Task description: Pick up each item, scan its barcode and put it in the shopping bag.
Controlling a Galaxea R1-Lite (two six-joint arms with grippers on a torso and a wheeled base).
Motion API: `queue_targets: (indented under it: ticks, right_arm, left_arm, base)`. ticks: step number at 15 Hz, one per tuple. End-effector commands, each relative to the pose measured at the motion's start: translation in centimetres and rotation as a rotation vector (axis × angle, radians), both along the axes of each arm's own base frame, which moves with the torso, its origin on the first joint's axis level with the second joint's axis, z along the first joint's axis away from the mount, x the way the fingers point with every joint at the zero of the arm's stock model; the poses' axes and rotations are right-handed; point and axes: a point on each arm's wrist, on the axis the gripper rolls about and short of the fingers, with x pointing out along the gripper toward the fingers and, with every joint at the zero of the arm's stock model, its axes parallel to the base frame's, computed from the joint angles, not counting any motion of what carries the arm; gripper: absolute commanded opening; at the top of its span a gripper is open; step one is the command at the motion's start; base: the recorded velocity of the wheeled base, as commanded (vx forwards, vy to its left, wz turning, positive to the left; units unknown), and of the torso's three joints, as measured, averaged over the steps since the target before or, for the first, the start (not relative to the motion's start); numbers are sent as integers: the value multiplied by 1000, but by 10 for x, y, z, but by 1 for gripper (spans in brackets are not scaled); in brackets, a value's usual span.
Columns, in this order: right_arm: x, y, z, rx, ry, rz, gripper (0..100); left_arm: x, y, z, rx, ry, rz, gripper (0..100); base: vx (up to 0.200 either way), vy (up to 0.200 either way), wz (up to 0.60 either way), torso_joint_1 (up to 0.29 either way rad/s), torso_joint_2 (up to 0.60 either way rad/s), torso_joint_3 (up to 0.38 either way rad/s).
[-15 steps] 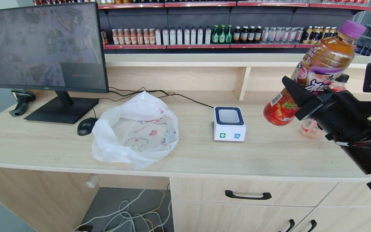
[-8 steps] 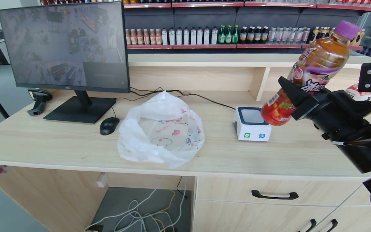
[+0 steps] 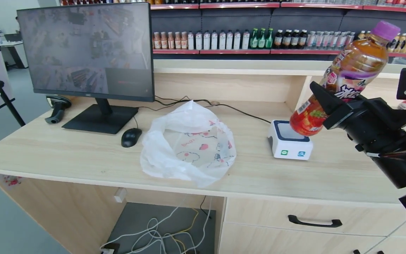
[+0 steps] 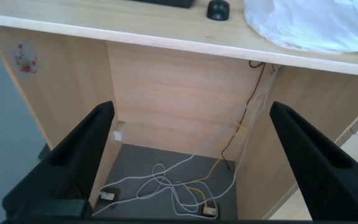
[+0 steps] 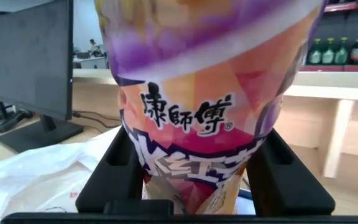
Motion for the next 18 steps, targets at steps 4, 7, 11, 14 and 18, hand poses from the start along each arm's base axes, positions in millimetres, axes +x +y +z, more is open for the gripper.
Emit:
queue_targets:
  ticks: [4, 7, 11, 14, 18]
  right_arm:
    - [1, 2, -4, -8, 18, 4, 0]
    - [4, 4, -4, -5, 16, 11, 0]
    - [26, 22, -7, -11, 7, 41, 0]
    - [35, 57, -24, -46, 40, 164, 0]
    - [58, 84, -46, -64, 70, 214, 0]
  left_arm:
    - [0, 0, 0, -1, -1, 0, 100]
    - [0, 0, 0, -1, -1, 0, 100]
    - [0, 0, 0, -1, -1, 0, 100]
    - [0, 0, 0, 1, -1, 0, 100]
    - [0, 0, 0, -1, -1, 0, 100]
  base:
    - [0, 0, 600, 7, 0, 0]
    - [0, 0, 200, -2, -1, 1]
    - [0, 0, 0, 0, 0, 0]
    - [0, 0, 0, 0, 0, 0]
    - [0, 0, 0, 0, 0, 0]
